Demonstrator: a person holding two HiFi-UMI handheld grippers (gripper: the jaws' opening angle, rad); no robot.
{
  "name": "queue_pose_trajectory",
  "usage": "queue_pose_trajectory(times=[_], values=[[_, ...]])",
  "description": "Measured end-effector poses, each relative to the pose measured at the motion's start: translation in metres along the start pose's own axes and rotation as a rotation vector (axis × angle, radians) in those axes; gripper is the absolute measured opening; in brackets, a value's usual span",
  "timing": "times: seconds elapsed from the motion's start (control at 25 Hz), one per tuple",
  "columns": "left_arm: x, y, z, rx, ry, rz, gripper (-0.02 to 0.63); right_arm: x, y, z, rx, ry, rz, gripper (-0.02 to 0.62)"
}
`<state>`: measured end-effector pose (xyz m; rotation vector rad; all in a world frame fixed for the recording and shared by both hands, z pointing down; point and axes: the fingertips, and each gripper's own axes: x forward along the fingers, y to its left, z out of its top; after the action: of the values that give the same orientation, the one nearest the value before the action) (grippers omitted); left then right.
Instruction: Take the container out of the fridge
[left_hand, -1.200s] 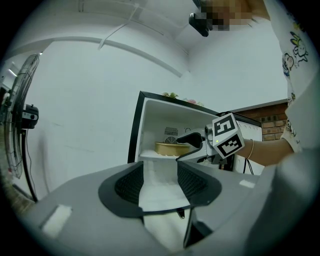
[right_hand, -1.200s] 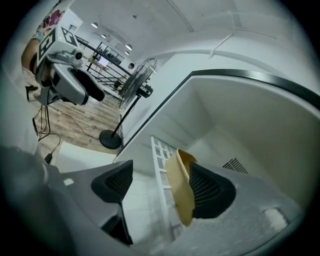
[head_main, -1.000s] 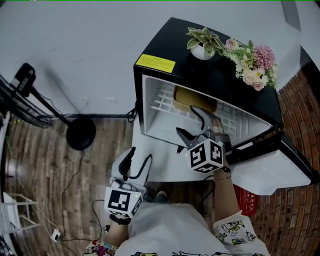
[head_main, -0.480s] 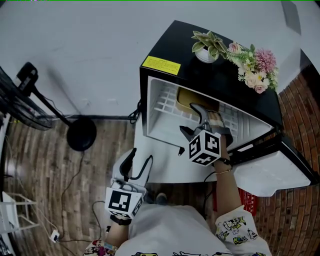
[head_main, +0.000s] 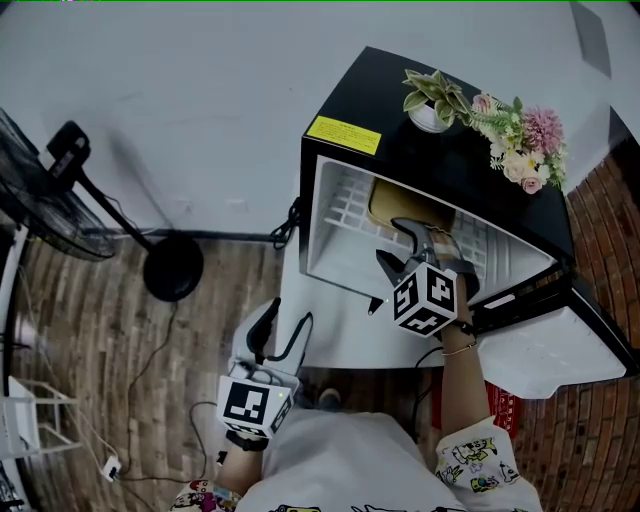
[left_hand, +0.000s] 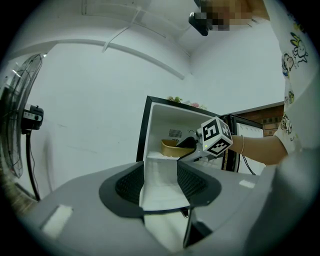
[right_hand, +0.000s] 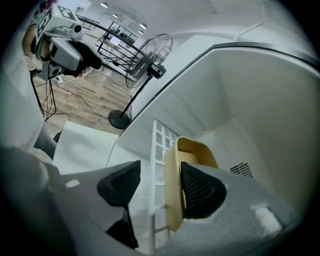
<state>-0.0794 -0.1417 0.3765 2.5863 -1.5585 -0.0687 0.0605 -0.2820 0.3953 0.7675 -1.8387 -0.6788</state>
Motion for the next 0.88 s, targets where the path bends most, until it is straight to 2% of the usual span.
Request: queue_pose_trajectory(times=[0.48,0.88], values=[[-0.006,0.002,0.001,0.000,-0.005,0.007,0.207,-0.003,-0.003,0.002,-0.051,0.013,-0.059,0.033],[-0.012,0.004,0.001,0.005,-0.011,0.012,0.206,-0.007,-0.005,0.005,-0.086,0.025,-0.076,0.015]])
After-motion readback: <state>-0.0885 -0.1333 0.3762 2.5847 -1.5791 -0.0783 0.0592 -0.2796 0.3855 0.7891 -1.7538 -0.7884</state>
